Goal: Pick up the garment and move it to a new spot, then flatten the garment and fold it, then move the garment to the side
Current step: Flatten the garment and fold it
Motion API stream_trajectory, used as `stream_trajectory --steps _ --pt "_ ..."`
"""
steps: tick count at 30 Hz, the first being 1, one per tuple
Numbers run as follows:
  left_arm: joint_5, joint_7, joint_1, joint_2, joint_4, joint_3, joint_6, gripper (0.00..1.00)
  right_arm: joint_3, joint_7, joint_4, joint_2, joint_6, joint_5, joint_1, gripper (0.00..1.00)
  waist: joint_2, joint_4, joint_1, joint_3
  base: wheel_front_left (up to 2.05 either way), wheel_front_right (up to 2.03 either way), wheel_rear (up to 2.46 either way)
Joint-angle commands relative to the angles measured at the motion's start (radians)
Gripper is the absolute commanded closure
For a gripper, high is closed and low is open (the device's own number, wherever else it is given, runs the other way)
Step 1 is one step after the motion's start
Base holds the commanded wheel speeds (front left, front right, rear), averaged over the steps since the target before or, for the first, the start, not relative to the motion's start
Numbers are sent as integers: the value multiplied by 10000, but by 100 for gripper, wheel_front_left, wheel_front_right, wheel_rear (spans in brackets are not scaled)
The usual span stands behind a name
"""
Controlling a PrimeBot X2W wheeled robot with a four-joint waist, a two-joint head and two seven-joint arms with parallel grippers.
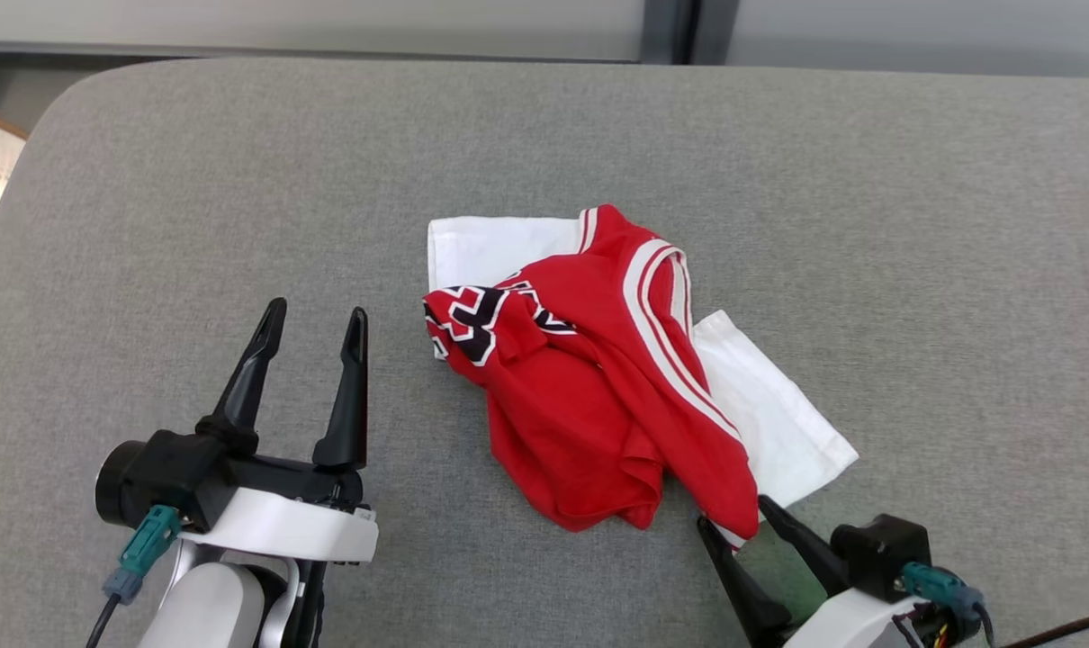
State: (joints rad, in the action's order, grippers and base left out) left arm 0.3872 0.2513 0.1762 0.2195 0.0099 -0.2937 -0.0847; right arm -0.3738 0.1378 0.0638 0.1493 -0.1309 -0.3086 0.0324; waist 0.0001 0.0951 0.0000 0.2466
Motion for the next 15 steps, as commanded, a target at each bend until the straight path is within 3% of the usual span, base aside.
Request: stream_trajectory --steps 1,2,3,15 --pt "-120 81 182 -4 34 24 49 0 -22 -108 168 73 5 -88 -270 51 -1 163 0 206 0 0 0" --pt "-104 69 195 -21 48 37 55 0 -70 -157 252 81 5 -140 -318 70 -1 172 0 237 0 0 0" --pt "-114 82 213 -36 50 53 41 0 -82 -249 251 108 5 -153 -411 100 -1 166 0 284 0 0 0" --pt "-324 138 424 -88 6 203 142 0 1209 -706 -711 397 4 122 -1253 100 -1 -227 0 583 0 0 0"
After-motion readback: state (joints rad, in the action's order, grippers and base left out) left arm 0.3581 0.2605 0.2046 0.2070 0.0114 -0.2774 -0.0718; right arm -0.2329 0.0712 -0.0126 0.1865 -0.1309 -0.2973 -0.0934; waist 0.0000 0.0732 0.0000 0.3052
